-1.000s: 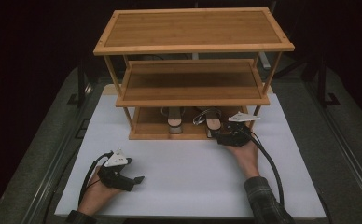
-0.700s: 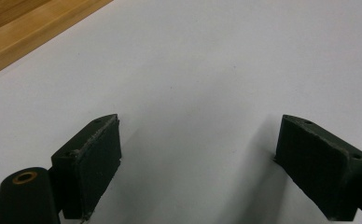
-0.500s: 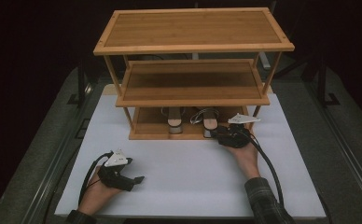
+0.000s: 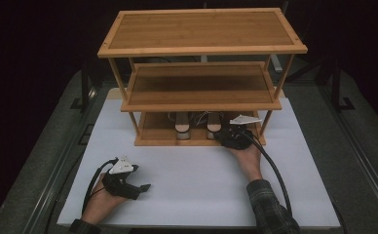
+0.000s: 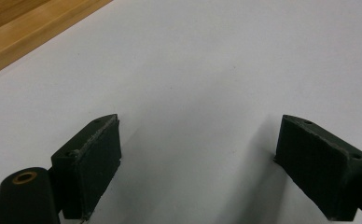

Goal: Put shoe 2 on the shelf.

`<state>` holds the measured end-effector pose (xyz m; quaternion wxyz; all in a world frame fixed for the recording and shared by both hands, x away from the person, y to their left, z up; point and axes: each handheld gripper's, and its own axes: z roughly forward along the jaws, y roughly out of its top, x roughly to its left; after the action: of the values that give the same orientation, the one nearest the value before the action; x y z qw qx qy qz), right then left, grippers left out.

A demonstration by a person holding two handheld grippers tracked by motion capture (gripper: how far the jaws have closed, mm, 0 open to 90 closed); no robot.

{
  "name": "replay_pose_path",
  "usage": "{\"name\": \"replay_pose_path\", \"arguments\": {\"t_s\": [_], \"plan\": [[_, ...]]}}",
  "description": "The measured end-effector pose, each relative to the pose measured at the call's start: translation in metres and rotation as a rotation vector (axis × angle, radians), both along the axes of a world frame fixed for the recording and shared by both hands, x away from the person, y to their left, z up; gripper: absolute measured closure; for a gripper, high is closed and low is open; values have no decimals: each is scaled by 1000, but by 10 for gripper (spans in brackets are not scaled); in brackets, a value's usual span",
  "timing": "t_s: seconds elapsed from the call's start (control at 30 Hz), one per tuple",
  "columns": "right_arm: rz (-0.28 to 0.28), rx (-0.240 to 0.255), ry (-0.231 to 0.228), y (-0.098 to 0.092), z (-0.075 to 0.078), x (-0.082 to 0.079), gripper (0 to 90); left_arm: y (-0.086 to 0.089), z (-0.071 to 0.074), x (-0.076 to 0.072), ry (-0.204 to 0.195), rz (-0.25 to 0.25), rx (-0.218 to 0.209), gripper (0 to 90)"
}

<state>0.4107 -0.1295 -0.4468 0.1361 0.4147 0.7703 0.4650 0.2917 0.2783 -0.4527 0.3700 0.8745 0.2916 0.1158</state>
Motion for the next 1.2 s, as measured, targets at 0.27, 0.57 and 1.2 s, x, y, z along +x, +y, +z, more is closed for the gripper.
{"name": "replay_pose_path", "arguments": {"t_s": [0.27,0.57,1.2], "plan": [[-1,-1,-2,2,0,-1,528,0,0,0,-2,-3,4,132],[5,-6,-5,-4,10,-8,480,0,0,0,-2,0,0,132],[-61,-47,39,-46,26,-47,173,0,0,0,-4,-2,3,132]]}}
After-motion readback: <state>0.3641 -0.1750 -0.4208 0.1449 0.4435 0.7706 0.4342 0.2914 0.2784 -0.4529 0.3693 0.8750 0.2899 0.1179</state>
